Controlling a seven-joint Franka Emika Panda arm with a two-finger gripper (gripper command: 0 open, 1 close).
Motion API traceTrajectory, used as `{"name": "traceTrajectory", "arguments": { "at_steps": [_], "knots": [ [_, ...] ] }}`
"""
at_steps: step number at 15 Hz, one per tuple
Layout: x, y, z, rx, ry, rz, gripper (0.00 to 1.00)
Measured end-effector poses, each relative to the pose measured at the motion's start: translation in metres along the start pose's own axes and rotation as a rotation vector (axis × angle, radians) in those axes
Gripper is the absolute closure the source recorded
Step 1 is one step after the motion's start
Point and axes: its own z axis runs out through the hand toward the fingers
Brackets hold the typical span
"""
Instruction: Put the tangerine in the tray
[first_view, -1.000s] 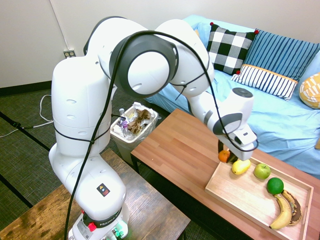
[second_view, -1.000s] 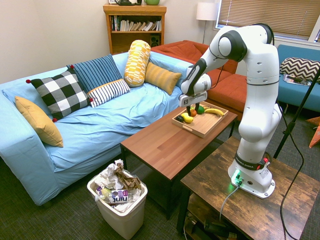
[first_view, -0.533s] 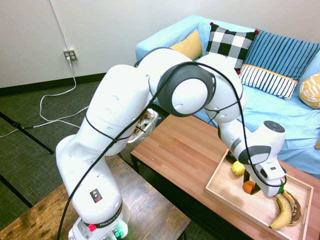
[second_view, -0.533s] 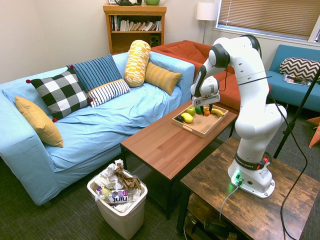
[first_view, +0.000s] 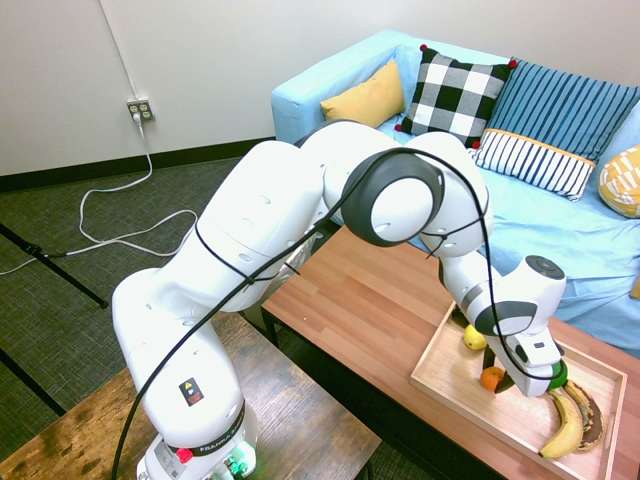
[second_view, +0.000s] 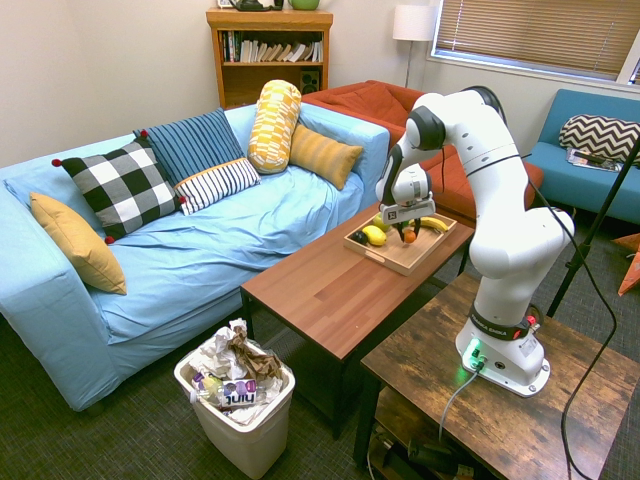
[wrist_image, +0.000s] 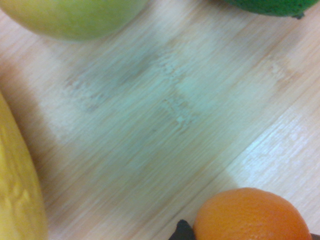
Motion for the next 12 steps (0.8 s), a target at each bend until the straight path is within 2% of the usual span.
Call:
{"name": "traceTrajectory", "arguments": {
  "at_steps": [12],
  "knots": [
    [-0.0024, -0.0070, -0.0009, 0.011, -0.012, -0.031, 0.00]
  ]
}}
